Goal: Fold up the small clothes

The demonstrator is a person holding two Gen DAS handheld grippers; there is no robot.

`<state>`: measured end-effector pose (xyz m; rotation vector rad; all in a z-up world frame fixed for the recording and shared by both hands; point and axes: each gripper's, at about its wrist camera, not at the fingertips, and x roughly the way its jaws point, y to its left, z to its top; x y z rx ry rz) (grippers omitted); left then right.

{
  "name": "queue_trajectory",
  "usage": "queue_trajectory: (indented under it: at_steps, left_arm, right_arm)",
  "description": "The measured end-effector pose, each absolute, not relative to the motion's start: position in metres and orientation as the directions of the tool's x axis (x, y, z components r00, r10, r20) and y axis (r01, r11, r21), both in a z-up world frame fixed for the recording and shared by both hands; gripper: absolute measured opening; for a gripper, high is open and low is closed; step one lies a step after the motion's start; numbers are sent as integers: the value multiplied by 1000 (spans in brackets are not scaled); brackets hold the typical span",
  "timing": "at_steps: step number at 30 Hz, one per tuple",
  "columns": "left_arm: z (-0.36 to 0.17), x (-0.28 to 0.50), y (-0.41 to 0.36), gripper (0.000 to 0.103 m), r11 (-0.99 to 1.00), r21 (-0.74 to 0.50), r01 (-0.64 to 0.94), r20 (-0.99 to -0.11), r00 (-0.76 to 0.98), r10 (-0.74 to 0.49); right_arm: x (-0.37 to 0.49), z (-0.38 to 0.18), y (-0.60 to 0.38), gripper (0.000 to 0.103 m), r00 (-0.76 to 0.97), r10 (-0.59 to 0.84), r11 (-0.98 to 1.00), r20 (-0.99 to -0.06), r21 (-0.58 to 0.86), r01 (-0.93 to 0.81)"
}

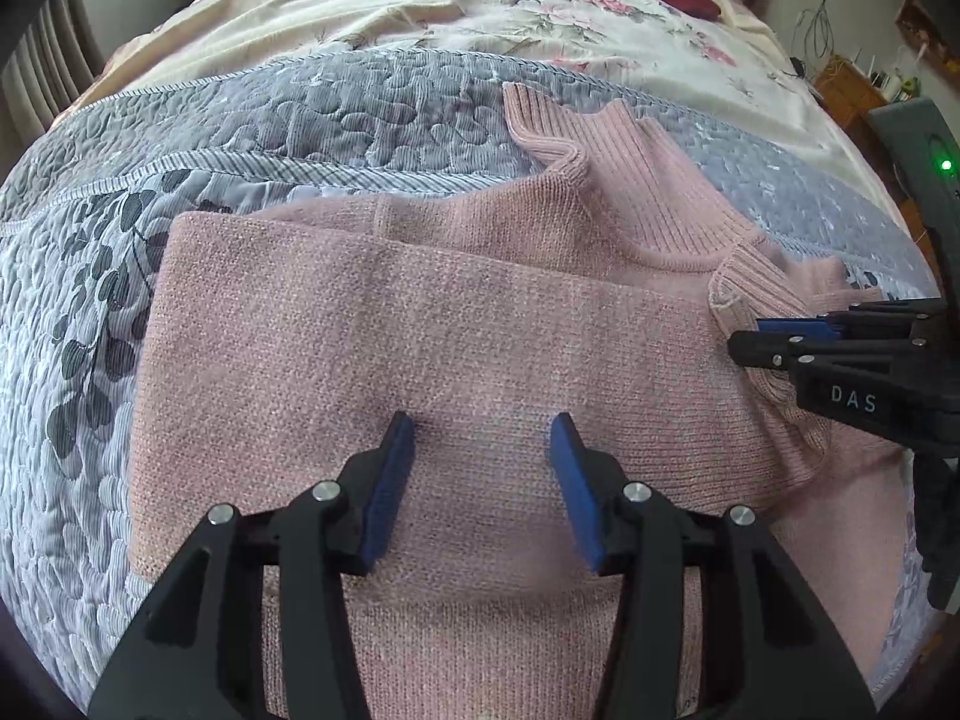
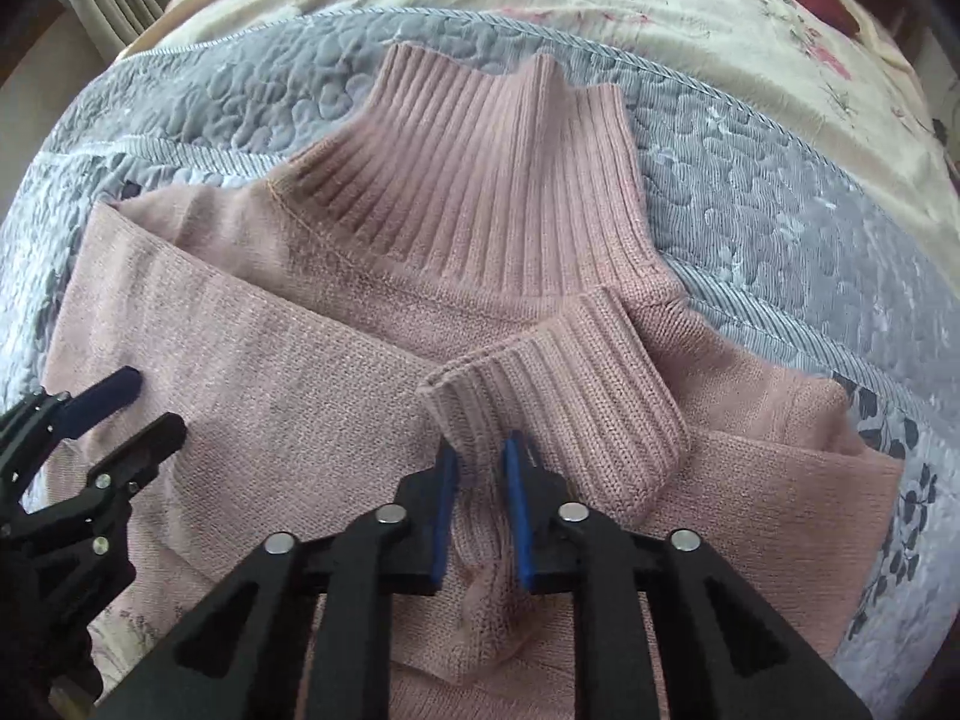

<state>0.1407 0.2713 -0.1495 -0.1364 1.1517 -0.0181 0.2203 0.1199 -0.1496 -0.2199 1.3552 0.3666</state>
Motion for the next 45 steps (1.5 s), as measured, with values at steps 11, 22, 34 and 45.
queue_trajectory:
  at_steps: [11, 22, 34, 45]
  left_arm:
    - [-152, 140, 272, 49, 990, -124, -62, -907, 412, -88]
    - [-145, 143, 269, 50, 992, -104, -66, -920, 386, -71]
    - [-138, 152, 239, 51, 995, -102, -2, -913, 398, -93]
    - [-156, 147, 250, 54, 992, -120, 26, -914, 387, -121]
  right_arm:
    - [196, -100, 1, 9, 205, 291, 949, -935, 254, -188]
    - [170, -106, -52, 16, 195, 216, 973, -957, 195, -124]
    - [196, -129, -22, 16, 172, 260, 959, -950, 233, -161]
    - [199, -154, -29, 14, 112, 276, 954, -955, 257, -155]
